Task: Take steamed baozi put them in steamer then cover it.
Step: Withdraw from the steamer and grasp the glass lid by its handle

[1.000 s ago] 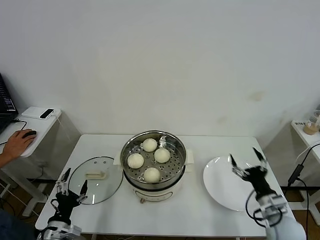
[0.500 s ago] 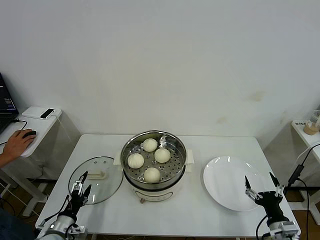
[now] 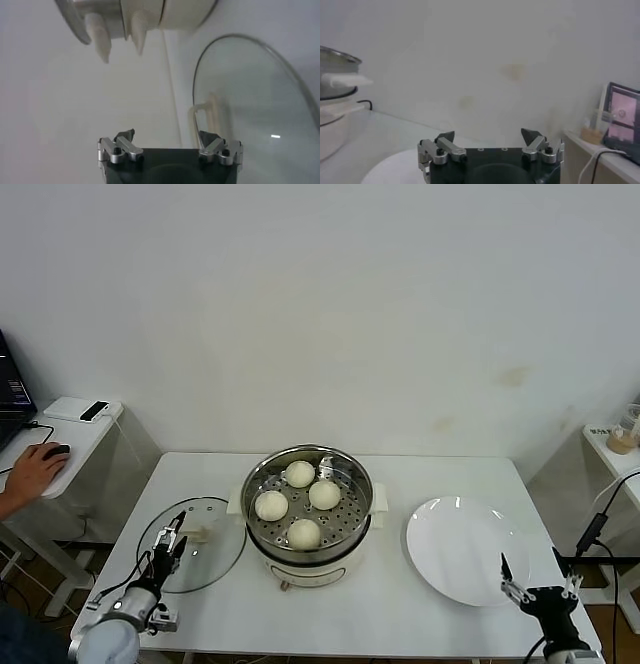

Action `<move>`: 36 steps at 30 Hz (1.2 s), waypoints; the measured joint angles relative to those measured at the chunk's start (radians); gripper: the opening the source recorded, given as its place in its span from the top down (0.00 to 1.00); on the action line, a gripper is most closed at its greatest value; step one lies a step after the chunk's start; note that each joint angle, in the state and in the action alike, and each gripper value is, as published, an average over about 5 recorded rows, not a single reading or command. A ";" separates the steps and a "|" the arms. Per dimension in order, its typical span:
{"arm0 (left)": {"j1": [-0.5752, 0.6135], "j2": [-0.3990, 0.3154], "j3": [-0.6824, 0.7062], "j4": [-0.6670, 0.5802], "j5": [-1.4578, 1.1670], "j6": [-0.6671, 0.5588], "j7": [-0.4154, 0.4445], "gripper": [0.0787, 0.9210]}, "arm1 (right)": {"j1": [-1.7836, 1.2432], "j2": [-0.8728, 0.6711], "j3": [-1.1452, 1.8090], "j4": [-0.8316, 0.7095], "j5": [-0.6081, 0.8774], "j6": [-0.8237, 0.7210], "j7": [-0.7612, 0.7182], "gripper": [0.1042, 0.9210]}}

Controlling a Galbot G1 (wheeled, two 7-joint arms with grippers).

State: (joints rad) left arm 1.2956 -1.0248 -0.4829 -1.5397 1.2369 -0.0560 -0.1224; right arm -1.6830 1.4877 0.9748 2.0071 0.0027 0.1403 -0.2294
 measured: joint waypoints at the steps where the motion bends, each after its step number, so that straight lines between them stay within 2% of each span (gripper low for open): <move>1: -0.010 0.000 0.006 0.010 0.001 0.000 0.000 0.12 | -0.003 0.002 0.002 0.002 -0.003 0.001 0.000 0.12; 19: -0.162 -0.021 0.072 0.165 0.005 0.007 -0.022 0.13 | -0.035 0.020 0.009 0.016 -0.034 0.014 -0.002 0.12; 22: -0.176 -0.025 0.076 0.189 -0.001 0.009 -0.026 0.20 | -0.038 0.021 0.010 0.020 -0.040 0.014 -0.003 0.12; 36: -0.190 -0.032 0.084 0.234 -0.029 0.010 -0.033 0.69 | -0.043 0.019 0.009 0.039 -0.048 0.013 -0.005 0.12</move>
State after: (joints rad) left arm 1.1061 -1.0567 -0.3986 -1.3052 1.2082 -0.0459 -0.1551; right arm -1.7264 1.5072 0.9843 2.0460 -0.0450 0.1531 -0.2345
